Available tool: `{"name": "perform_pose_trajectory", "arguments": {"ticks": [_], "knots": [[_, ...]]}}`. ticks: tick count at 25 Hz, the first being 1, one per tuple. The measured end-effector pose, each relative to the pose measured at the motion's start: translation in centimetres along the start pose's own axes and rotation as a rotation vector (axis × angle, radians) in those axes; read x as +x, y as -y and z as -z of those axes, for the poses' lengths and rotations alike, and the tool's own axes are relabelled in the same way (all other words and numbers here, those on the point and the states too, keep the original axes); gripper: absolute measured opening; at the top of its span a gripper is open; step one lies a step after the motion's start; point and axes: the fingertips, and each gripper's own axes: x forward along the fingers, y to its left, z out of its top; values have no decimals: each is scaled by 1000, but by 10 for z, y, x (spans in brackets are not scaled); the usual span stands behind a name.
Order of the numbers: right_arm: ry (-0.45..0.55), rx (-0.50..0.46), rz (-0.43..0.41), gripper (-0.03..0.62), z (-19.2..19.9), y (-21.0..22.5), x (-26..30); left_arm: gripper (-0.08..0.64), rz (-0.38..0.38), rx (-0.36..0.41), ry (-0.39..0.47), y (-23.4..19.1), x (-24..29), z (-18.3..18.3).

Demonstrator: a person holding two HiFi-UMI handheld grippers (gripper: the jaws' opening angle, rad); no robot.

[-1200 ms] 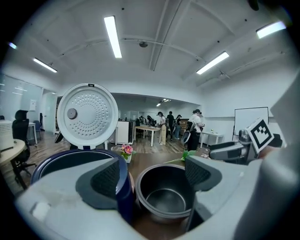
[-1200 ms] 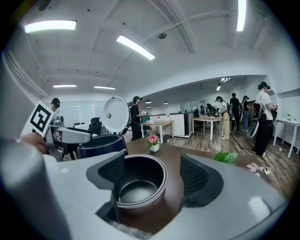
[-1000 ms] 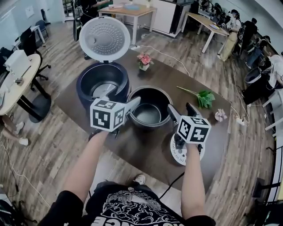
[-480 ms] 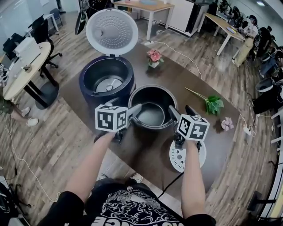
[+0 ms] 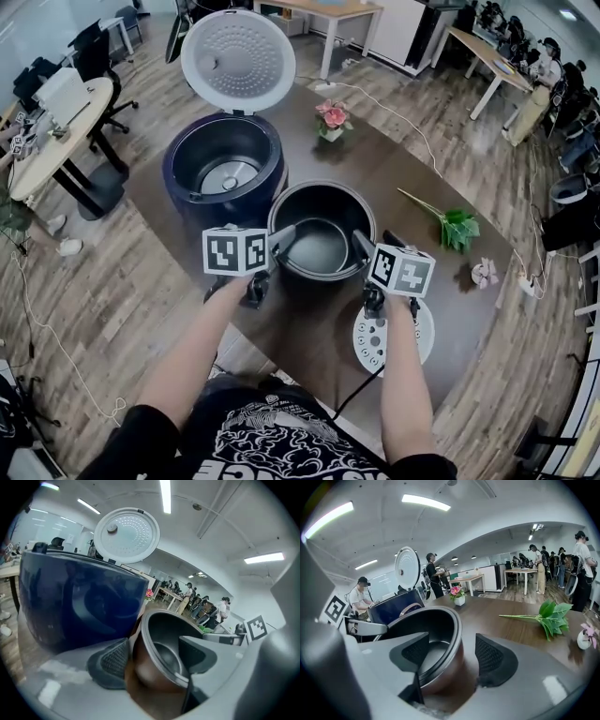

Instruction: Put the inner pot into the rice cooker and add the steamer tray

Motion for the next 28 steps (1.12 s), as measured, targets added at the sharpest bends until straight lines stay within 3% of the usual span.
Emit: {"name": "perform_pose_trajectory", "arguments": {"ticks": [6,15,21,28], "knots": [[-39,5,7,250,10,-1,8,304,-13,-45,-6,-2,7,7],[-55,-5,32,153,15,-2,15,198,-12,-44,-7,-2,12,9],[-48,5,40,140,12,-2,16,170,-18,-18,-20,0,11,8],[-14,12,67,138,9,1,8,135,-5,-49,-6,2,7,7]]}}
